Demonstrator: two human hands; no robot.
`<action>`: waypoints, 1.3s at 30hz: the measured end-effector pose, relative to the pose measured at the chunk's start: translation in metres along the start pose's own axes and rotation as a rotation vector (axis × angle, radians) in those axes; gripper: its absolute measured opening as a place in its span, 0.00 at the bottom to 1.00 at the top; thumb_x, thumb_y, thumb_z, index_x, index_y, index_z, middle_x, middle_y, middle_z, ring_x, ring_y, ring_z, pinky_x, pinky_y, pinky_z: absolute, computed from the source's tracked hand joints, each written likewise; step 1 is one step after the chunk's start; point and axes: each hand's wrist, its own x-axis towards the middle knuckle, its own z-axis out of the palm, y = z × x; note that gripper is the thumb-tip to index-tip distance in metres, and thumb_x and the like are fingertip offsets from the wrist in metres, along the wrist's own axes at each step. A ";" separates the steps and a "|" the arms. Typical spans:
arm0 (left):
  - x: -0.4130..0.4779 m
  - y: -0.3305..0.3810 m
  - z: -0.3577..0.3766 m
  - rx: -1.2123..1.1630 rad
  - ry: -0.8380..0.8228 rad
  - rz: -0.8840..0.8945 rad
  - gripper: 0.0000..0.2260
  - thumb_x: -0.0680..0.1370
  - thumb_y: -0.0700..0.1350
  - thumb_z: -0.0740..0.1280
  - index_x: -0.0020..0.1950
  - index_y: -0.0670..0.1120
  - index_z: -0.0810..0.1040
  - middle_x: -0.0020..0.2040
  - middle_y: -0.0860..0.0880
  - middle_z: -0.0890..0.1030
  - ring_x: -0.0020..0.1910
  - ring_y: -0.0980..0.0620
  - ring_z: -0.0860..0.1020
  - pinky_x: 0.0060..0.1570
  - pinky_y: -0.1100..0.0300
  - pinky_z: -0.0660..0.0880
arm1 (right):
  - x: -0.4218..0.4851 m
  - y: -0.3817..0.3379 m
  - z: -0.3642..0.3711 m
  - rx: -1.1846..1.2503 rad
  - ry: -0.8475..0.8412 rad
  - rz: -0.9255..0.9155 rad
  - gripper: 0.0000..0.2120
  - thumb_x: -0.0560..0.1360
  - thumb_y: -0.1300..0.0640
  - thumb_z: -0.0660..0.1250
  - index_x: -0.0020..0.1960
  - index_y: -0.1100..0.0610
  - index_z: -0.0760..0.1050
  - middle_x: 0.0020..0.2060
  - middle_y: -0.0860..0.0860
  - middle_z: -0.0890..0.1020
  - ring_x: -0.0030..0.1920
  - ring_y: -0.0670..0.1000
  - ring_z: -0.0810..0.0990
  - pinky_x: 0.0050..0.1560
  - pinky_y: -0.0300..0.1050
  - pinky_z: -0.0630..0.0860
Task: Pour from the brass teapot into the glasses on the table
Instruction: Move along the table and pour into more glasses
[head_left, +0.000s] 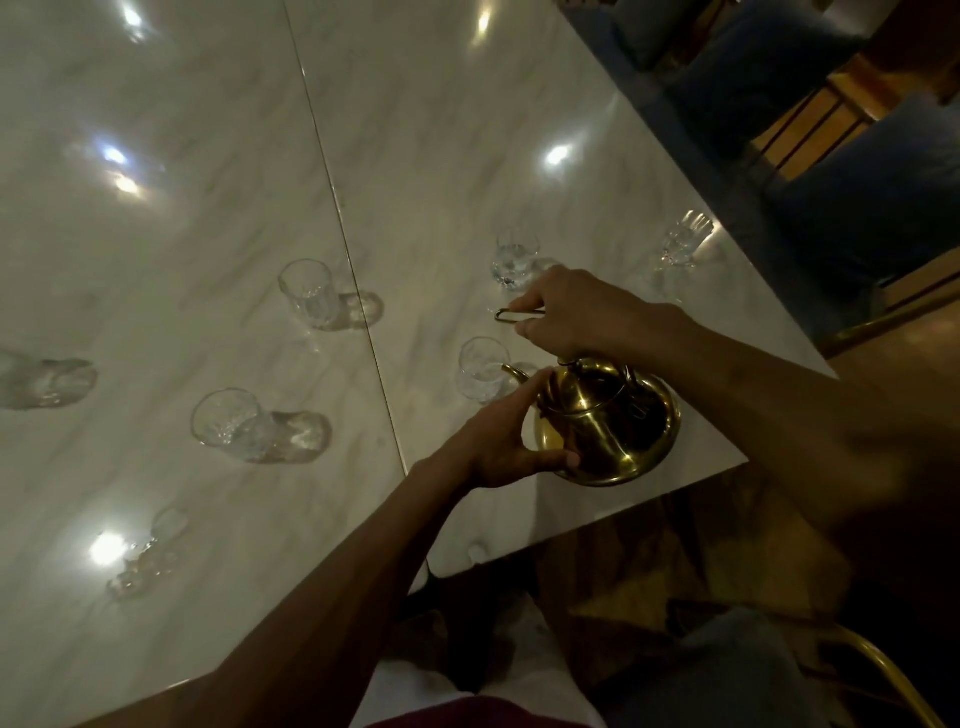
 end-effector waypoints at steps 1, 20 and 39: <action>0.000 0.001 0.000 -0.002 0.003 0.005 0.43 0.70 0.58 0.76 0.79 0.57 0.54 0.75 0.52 0.67 0.72 0.51 0.67 0.69 0.47 0.69 | 0.001 0.000 0.000 -0.004 0.002 -0.003 0.20 0.78 0.56 0.65 0.70 0.51 0.74 0.61 0.53 0.81 0.39 0.44 0.79 0.39 0.36 0.72; -0.004 -0.001 -0.004 0.006 0.006 -0.023 0.44 0.71 0.59 0.75 0.79 0.56 0.53 0.76 0.51 0.65 0.73 0.49 0.66 0.70 0.46 0.67 | 0.011 -0.003 0.000 -0.050 0.006 -0.015 0.20 0.77 0.55 0.66 0.69 0.51 0.75 0.63 0.51 0.79 0.47 0.44 0.73 0.42 0.37 0.67; -0.009 0.007 -0.001 0.033 0.013 -0.032 0.42 0.72 0.56 0.74 0.79 0.54 0.54 0.77 0.50 0.64 0.73 0.49 0.66 0.68 0.53 0.67 | 0.001 -0.004 -0.001 -0.045 0.027 -0.005 0.21 0.77 0.55 0.66 0.69 0.50 0.75 0.64 0.52 0.79 0.55 0.50 0.78 0.51 0.40 0.69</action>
